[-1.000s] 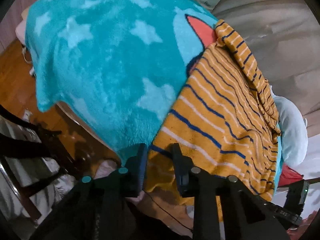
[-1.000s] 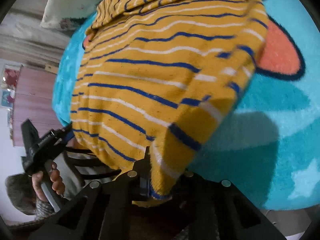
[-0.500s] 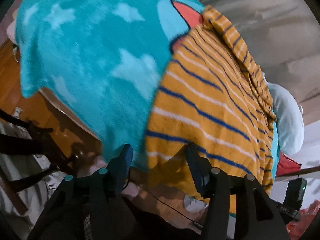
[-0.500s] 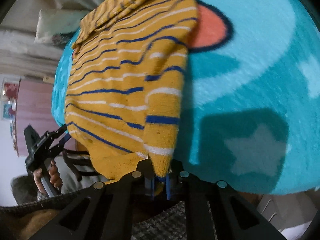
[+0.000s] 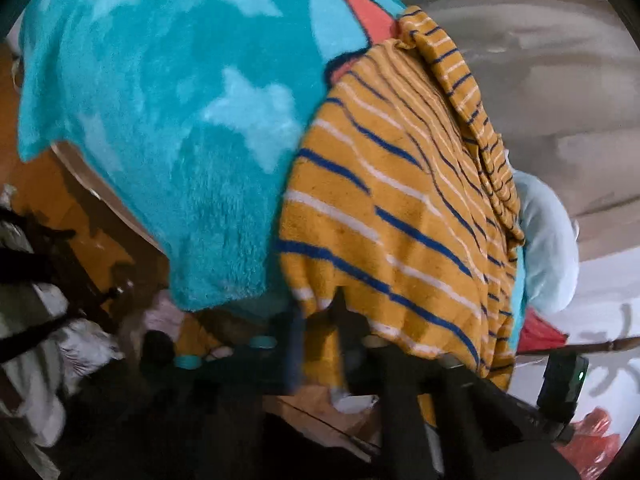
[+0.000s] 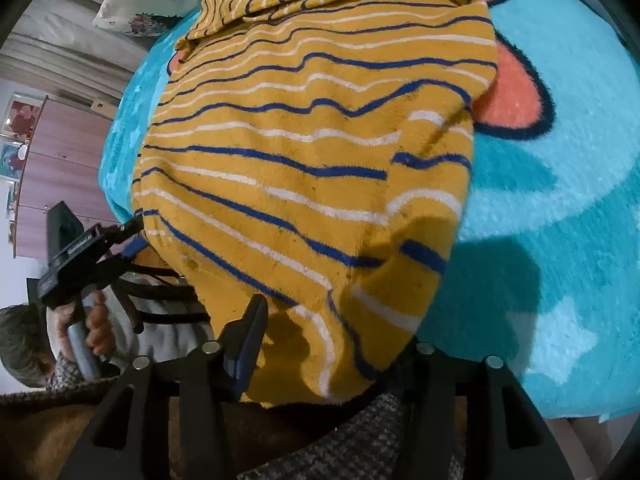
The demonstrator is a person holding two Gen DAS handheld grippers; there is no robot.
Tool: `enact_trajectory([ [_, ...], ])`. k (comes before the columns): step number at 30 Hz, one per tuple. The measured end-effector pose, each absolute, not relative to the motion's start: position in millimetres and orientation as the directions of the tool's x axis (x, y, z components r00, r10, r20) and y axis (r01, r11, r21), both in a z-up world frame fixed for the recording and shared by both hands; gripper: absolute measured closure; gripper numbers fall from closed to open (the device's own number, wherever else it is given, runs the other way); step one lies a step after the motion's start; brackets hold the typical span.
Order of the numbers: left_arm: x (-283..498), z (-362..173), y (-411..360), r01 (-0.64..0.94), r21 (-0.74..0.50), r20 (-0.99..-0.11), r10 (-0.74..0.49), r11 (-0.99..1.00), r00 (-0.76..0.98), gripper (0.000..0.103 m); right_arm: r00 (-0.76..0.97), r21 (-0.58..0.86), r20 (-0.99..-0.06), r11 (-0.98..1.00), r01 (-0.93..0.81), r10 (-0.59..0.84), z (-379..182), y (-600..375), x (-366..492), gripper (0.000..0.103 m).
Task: Fold small clothes
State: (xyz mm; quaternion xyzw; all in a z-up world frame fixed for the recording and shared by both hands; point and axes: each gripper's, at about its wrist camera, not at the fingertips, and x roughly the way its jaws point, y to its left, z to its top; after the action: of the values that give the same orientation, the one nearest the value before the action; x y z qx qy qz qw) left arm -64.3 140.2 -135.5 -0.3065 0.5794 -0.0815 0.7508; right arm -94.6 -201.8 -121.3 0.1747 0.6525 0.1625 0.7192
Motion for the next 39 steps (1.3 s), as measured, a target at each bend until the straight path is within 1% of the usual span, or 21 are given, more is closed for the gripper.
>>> enact_trajectory([
  [2,-65.5,-124.7,139.3,-0.226,-0.550,-0.821,-0.472,0.804,0.320,0.094,0.102,0.508,-0.858,0.861,0.024,0.503,-120.5,-209.6,-95.7,0.091],
  [5,-69.3,-98.8,137.3,-0.202,-0.576,-0.799,-0.495,0.792,0.342,0.094,0.133,0.581,-0.810,0.813,0.039,0.572,-112.9,-225.4,-99.8,0.092],
  [9,-66.6,-68.4,130.9,-0.161,-0.578,-0.783,-0.489,0.800,0.384,0.094,0.220,0.713,-0.690,0.699,0.044,0.690,-88.7,-247.8,-97.8,0.092],
  [14,-38.8,-42.8,124.3,-0.135,-0.614,-0.746,-0.515,0.778,0.422,0.094,0.312,0.791,-0.586,0.612,0.020,0.748,-63.7,-260.9,-82.5,0.092],
  [20,22.1,-14.8,116.7,-0.088,-0.616,-0.720,-0.515,0.783,0.465,0.094,0.417,0.824,-0.520,0.566,0.018,0.745,-37.3,-274.6,-32.2,0.092],
  [23,69.4,-13.3,111.0,-0.069,-0.620,-0.712,-0.524,0.781,0.467,0.094,0.463,0.811,-0.526,0.584,0.023,0.713,-24.6,-278.2,2.5,0.092],
  [26,127.8,-22.8,103.2,-0.075,-0.621,-0.720,-0.529,0.780,0.449,0.094,0.492,0.800,-0.547,0.596,0.069,0.678,-26.4,-279.5,49.7,0.092],
  [29,191.5,-28.9,83.7,-0.075,-0.568,-0.754,-0.482,0.819,0.447,0.094,0.515,0.786,-0.580,0.599,0.153,0.631,-44.4,-288.4,104.6,0.092],
  [30,207.9,-31.4,77.3,-0.075,-0.551,-0.767,-0.469,0.831,0.438,0.094,0.523,0.782,-0.592,0.594,0.189,0.613,-55.3,-293.0,123.8,0.089],
  [32,240.8,-40.3,68.5,-0.078,-0.562,-0.774,-0.489,0.824,0.403,0.094,0.528,0.756,-0.636,0.591,0.280,0.563,-77.8,-305.1,153.4,0.089],
  [33,251.1,-43.1,67.6,-0.084,-0.589,-0.762,-0.517,0.804,0.389,0.093,0.528,0.738,-0.664,0.577,0.350,0.529,-90.6,-313.7,163.9,0.080],
  [34,256.3,-44.5,67.5,-0.086,-0.614,-0.748,-0.542,0.785,0.383,0.091,0.539,0.737,-0.670,0.542,0.403,0.510,-99.8,-322.1,168.3,0.072],
  [35,262.0,-44.6,68.0,-0.083,-0.641,-0.728,-0.571,0.763,0.380,0.089,0.563,0.757,-0.651,0.482,0.441,0.509,-106.1,-331.4,170.8,0.056],
  [36,266.0,-43.5,68.7,-0.078,-0.657,-0.715,-0.586,0.750,0.381,0.085,0.592,0.786,-0.618,0.417,0.456,0.518,-111.2,-338.7,170.3,0.048],
  [38,273.0,-39.4,73.4,-0.078,-0.673,-0.696,-0.594,0.736,0.403,0.075,0.623,0.804,-0.595,0.382,0.456,0.507,-111.0,-348.8,167.2,0.045],
  [39,275.4,-37.8,76.1,-0.083,-0.676,-0.693,-0.593,0.733,0.409,0.067,0.628,0.795,-0.606,0.401,0.455,0.488,-107.0,-353.1,165.4,0.043],
])
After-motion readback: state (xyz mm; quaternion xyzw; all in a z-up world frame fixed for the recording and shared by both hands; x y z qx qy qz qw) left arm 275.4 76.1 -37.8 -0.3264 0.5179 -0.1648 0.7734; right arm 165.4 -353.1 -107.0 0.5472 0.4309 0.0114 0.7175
